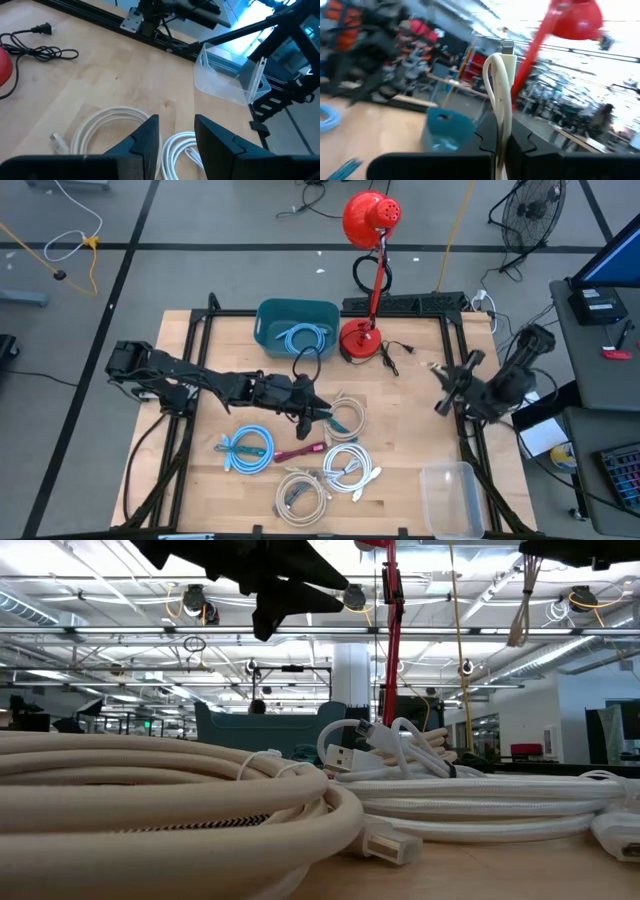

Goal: Pick & Place USB Port
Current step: Put the light brown charger cable into the transparent bin

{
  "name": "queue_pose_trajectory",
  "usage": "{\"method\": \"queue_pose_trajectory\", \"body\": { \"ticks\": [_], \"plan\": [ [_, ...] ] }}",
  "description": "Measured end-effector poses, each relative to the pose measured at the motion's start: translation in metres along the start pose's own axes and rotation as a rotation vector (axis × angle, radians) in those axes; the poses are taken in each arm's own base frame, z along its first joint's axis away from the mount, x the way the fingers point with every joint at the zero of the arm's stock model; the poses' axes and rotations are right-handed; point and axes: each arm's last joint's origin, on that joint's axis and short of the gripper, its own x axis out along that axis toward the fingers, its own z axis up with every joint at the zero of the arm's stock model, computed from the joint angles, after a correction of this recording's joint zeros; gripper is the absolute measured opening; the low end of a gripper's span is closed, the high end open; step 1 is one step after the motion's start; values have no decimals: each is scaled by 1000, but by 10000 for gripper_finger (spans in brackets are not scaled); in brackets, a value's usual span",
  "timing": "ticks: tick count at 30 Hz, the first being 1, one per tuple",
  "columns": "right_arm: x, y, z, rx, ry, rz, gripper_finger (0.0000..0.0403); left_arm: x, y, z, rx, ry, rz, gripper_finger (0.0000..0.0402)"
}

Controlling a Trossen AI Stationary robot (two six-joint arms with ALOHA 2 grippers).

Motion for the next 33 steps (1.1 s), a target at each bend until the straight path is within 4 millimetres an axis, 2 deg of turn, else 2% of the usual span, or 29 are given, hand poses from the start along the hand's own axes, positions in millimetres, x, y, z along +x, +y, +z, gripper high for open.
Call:
{"method": "queue_pose_trajectory", "body": {
  "ticks": [6,12,15,18,23,27,33],
  "plan": [
    [-1,-19,-4,-36,-15,-59,0,0,-3,-1,3,5,-6,127],
    [-1,-20,1,-49,-182,-14,0,0,-6,-3,-6,-12,30,127],
    [0,-18,5,-55,-202,50,0,0,-6,-3,-11,-19,42,127],
    [2,-6,6,-63,-168,189,0,0,-6,-3,-10,-18,43,127],
    [3,20,9,50,-165,557,0,0,-5,-2,-4,-18,45,127],
    [7,47,5,135,-53,706,0,0,-4,-3,-1,-12,48,127],
    [10,81,-1,504,194,844,0,-1,-8,-8,7,23,48,127]
  ]
}}
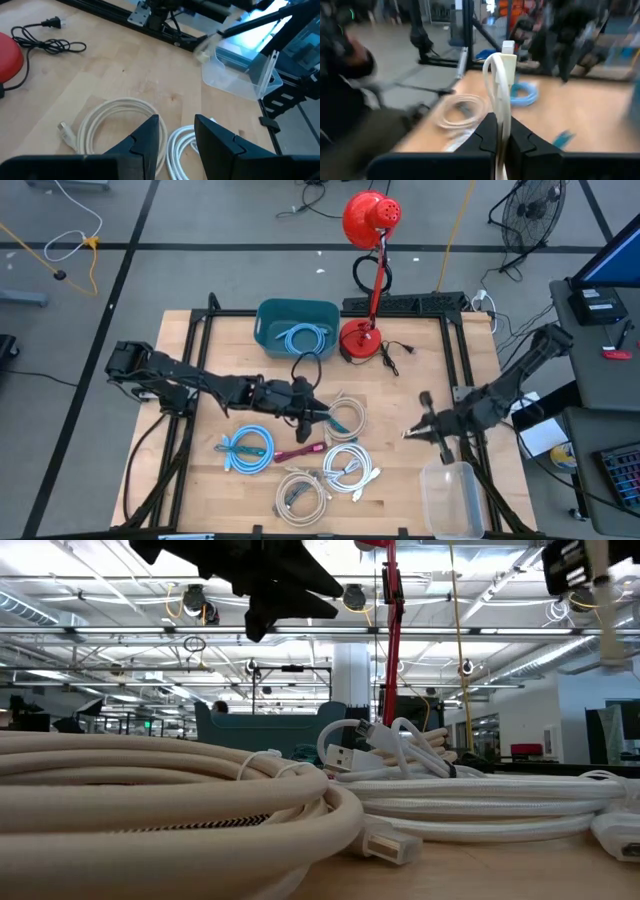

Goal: Pick & Place USB Port
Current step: Put the light brown charger cable into the transparent bin

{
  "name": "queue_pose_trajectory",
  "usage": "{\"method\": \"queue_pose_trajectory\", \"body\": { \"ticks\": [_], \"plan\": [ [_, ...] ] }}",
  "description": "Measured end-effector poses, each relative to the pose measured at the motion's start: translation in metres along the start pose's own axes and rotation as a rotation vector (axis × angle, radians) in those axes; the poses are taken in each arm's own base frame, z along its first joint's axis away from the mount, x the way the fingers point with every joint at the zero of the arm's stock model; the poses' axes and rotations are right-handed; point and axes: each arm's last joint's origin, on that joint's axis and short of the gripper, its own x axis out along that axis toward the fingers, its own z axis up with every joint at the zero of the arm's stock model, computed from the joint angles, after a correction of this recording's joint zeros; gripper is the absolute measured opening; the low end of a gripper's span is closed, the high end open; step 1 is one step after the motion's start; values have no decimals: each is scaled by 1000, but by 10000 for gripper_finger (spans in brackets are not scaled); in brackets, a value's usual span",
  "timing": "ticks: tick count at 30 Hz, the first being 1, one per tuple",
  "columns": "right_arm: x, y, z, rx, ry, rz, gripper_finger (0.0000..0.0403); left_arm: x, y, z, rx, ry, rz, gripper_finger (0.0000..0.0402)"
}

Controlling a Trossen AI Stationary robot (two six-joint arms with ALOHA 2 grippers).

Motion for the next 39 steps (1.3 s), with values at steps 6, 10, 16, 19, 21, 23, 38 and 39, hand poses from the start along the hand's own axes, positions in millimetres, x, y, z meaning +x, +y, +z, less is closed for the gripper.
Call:
{"method": "queue_pose_trajectory", "body": {
  "ticks": [6,10,16,19,21,23,38,39],
  "plan": [
    [13,17,-4,329,-43,-26,0,-1,-5,-5,14,12,39,127],
    [12,34,-5,372,-79,-14,0,-2,-12,-10,33,18,51,127],
    [-1,64,-13,315,-75,40,0,-3,-19,-14,50,15,71,127],
    [-10,80,-15,329,-96,25,0,-4,-20,-14,51,13,75,127],
    [-15,94,-10,340,-112,-2,0,-4,-20,-14,39,13,75,127],
    [-19,109,1,355,-132,-38,0,-4,-20,-14,31,13,75,127],
    [-44,188,11,439,-173,-204,0,-4,-19,-14,33,-10,122,127],
    [-44,189,10,437,-173,-202,0,-4,-19,-14,34,-10,122,127]
  ]
}}
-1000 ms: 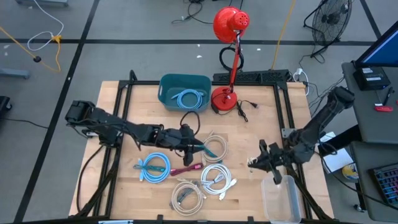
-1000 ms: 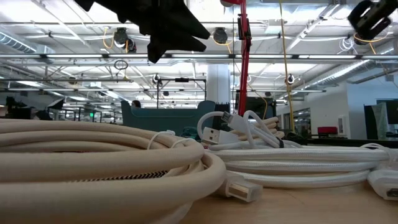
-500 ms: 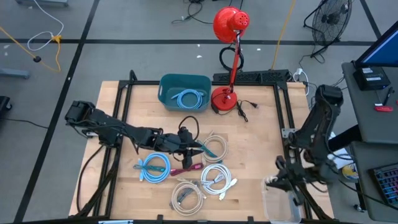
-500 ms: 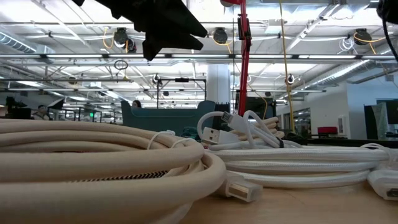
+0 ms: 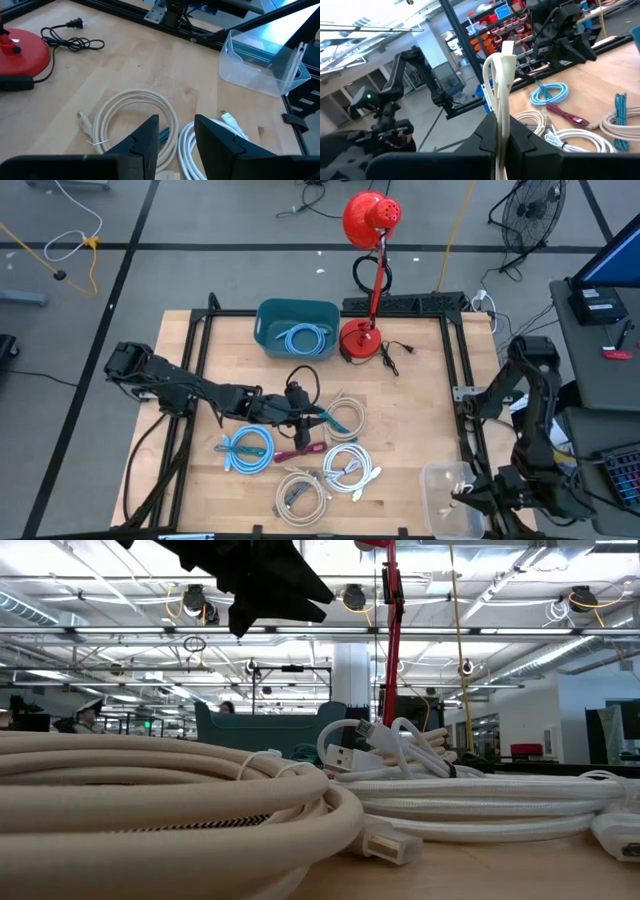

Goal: Pick & Place USB Port
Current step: Put the light brown charger cable into the transparent bin

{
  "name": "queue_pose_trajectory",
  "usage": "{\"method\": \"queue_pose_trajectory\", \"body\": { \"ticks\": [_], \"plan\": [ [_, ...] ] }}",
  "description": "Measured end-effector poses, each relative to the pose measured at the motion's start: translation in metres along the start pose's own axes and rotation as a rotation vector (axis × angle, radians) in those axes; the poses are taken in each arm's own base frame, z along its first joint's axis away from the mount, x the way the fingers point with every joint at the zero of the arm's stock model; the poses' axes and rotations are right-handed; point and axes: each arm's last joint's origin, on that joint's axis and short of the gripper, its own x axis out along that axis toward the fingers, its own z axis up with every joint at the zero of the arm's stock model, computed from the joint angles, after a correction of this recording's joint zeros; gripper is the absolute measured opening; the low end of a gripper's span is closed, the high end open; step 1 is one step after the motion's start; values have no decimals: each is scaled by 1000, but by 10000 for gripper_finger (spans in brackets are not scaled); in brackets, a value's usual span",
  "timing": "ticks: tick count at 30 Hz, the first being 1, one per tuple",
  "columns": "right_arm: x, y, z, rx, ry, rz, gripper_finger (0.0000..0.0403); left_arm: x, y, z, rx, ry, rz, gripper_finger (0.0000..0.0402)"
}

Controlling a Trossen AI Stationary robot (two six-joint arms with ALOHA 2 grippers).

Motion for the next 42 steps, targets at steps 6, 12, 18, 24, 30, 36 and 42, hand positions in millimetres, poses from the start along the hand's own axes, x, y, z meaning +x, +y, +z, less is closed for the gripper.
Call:
{"method": "queue_pose_trajectory", "body": {
  "ticks": [6,12,18,24,30,36,42],
  "plan": [
    [0,7,-6,-42,-1,8,0,0,0,0,41,0,0,127],
    [1,27,4,-285,-18,-40,0,0,2,1,60,0,4,127],
    [2,49,-1,-622,-12,-57,0,0,2,0,79,3,5,127],
    [-1,57,-4,-751,-7,-40,0,0,2,-1,80,20,11,127],
    [-1,52,-8,-794,-6,-39,0,0,2,-1,64,16,10,127],
    [15,28,-7,-1021,-6,-77,0,1,2,1,45,-3,5,127],
    [47,-16,54,-1059,-6,-251,0,1,2,2,40,-9,4,127]
  ]
}}
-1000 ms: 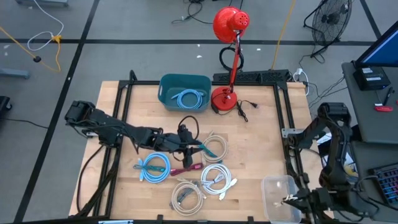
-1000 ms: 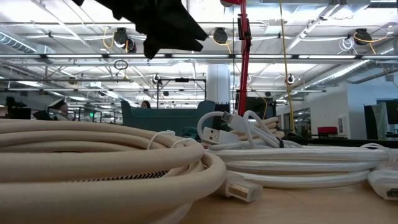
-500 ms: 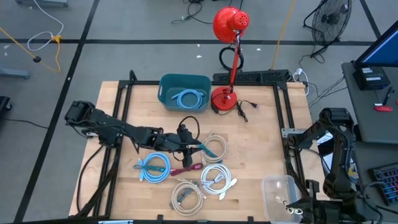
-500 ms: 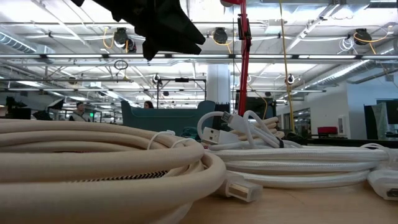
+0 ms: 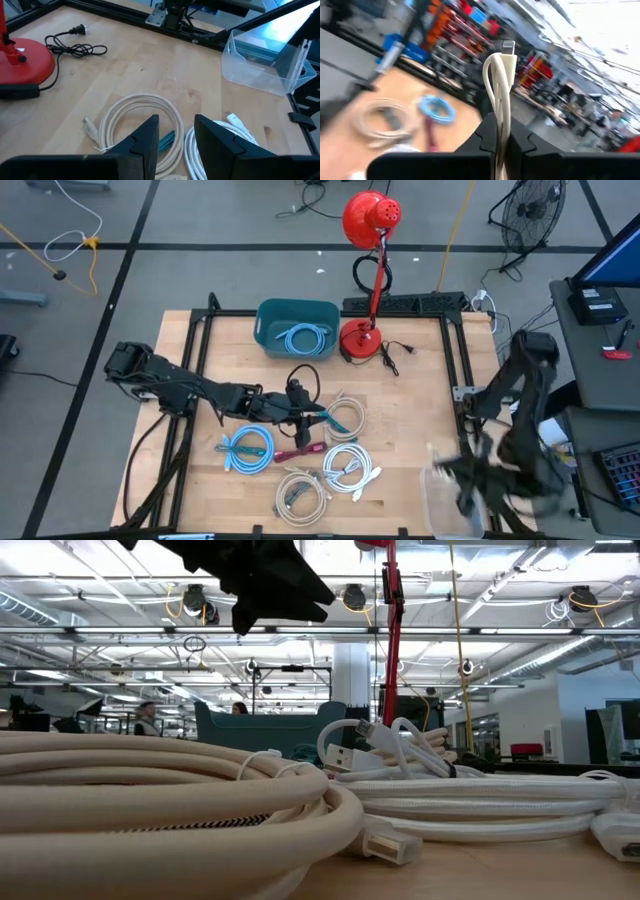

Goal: Pick & Place USB Port
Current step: Put the light brown charger cable into the transparent bin

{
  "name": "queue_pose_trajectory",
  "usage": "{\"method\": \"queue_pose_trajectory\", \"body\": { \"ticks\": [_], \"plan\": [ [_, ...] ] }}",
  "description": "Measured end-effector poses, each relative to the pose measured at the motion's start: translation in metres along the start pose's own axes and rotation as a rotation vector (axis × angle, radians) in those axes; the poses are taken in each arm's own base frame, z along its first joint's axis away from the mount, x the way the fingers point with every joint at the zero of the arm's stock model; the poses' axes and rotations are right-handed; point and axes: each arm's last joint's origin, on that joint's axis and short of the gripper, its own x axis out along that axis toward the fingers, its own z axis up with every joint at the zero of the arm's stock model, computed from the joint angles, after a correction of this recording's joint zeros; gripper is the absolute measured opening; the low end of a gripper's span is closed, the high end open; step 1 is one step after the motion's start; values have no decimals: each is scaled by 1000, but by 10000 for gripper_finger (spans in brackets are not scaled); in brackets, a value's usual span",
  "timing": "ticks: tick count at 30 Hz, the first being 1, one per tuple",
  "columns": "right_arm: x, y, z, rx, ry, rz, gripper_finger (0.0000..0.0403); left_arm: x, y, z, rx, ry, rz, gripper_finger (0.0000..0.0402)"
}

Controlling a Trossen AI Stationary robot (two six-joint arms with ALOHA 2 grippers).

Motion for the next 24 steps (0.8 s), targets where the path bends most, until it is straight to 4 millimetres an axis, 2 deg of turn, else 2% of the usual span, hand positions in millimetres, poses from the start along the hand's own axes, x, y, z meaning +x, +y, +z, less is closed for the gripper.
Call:
{"method": "queue_pose_trajectory", "body": {
  "ticks": [3,7,15,19,24],
  "plan": [
    [20,-37,-7,18,-48,-3,0,0,0,0,5,2,1,127],
    [40,-75,-16,-3,-182,-5,0,0,0,-1,11,12,3,127],
    [61,-141,-23,-83,-239,-250,0,-2,-5,-6,11,38,3,127],
    [67,-160,-29,-114,-252,-334,0,-4,-9,-8,5,20,35,127],
    [83,-162,-40,-256,-224,-292,0,-5,-12,-9,-7,4,65,127]
  ]
}}
